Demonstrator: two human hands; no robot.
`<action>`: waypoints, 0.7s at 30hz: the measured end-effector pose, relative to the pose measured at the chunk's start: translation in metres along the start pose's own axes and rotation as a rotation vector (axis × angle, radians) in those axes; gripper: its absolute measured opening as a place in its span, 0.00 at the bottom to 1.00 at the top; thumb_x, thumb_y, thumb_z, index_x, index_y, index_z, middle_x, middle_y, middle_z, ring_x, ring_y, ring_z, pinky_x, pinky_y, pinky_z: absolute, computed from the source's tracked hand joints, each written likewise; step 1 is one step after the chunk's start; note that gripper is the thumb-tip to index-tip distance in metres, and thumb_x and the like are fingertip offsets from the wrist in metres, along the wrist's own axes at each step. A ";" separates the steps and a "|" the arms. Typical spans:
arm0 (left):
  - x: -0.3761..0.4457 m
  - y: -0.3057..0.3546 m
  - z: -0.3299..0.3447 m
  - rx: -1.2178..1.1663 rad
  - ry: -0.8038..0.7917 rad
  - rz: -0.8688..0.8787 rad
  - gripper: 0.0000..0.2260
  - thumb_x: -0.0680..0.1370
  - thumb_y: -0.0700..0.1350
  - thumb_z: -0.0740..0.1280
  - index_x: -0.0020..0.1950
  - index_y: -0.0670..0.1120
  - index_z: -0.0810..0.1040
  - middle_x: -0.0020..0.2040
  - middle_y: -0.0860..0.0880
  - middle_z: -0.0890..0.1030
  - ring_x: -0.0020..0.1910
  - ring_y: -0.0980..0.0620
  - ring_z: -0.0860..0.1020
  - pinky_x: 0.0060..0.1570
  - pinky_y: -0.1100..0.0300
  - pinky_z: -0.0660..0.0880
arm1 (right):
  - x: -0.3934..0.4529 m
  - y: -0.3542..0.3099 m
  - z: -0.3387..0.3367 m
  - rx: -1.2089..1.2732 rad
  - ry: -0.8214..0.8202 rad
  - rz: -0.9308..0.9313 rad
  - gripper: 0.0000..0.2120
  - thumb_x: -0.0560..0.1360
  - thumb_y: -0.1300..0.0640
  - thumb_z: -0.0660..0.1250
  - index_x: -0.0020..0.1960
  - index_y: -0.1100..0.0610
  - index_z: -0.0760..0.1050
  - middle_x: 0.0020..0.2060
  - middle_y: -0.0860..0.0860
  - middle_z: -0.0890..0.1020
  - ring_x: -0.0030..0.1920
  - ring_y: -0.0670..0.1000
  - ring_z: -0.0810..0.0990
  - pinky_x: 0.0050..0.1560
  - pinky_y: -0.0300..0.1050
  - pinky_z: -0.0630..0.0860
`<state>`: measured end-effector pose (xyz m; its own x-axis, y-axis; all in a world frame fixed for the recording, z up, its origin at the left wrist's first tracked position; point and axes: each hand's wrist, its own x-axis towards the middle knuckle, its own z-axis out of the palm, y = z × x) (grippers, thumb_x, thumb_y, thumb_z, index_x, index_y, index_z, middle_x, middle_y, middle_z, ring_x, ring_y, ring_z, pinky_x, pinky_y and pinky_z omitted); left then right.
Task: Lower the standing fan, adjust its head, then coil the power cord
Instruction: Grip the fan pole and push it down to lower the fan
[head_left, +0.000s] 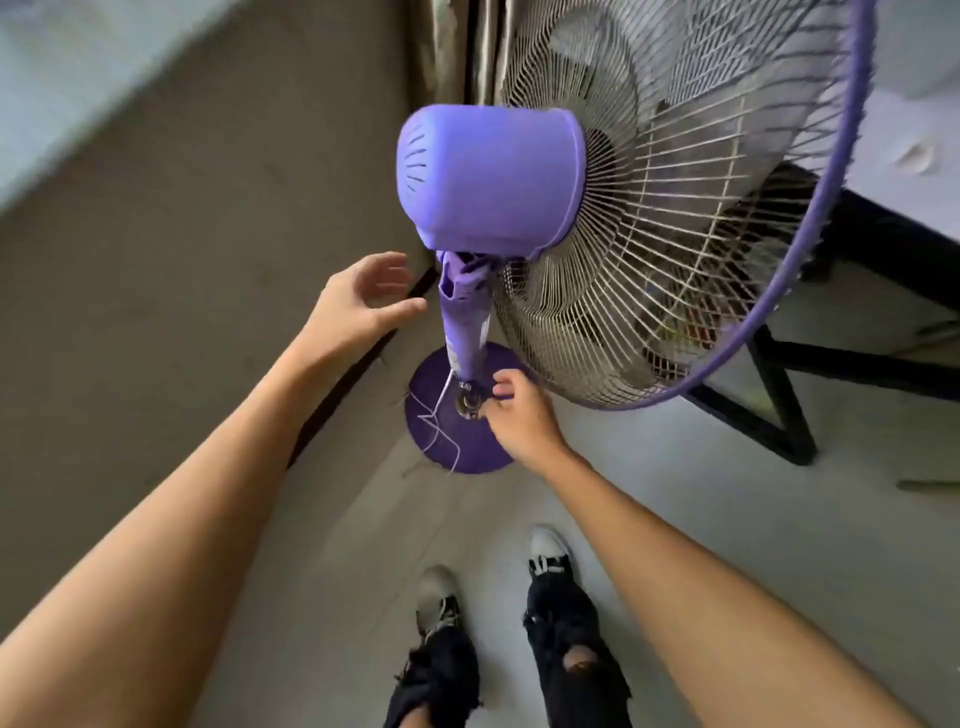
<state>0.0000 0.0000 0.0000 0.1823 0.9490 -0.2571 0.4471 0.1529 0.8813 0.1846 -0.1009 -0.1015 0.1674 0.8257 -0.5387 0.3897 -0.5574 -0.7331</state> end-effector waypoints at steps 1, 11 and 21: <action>0.009 -0.005 0.007 0.018 -0.013 0.035 0.24 0.74 0.41 0.76 0.69 0.43 0.74 0.61 0.44 0.81 0.61 0.51 0.80 0.64 0.57 0.75 | 0.011 0.008 0.006 0.028 0.027 0.000 0.19 0.76 0.63 0.66 0.67 0.58 0.74 0.57 0.54 0.80 0.56 0.56 0.81 0.60 0.52 0.77; 0.074 -0.049 0.070 -0.050 -0.034 0.281 0.28 0.64 0.50 0.81 0.60 0.45 0.79 0.56 0.45 0.84 0.58 0.47 0.82 0.60 0.42 0.77 | 0.094 0.060 0.051 -0.042 0.091 -0.076 0.25 0.75 0.60 0.68 0.71 0.59 0.70 0.65 0.56 0.79 0.64 0.57 0.78 0.65 0.49 0.73; 0.073 -0.056 0.059 -0.276 0.060 0.241 0.20 0.64 0.35 0.73 0.54 0.33 0.77 0.46 0.42 0.81 0.43 0.52 0.79 0.45 0.56 0.80 | 0.111 0.060 0.057 -0.095 -0.008 -0.104 0.24 0.76 0.59 0.68 0.71 0.59 0.71 0.67 0.56 0.78 0.66 0.58 0.78 0.62 0.46 0.74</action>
<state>0.0399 0.0441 -0.0914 0.1988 0.9800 -0.0124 0.1432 -0.0166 0.9895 0.1746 -0.0480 -0.2295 0.1145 0.8779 -0.4650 0.4886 -0.4573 -0.7431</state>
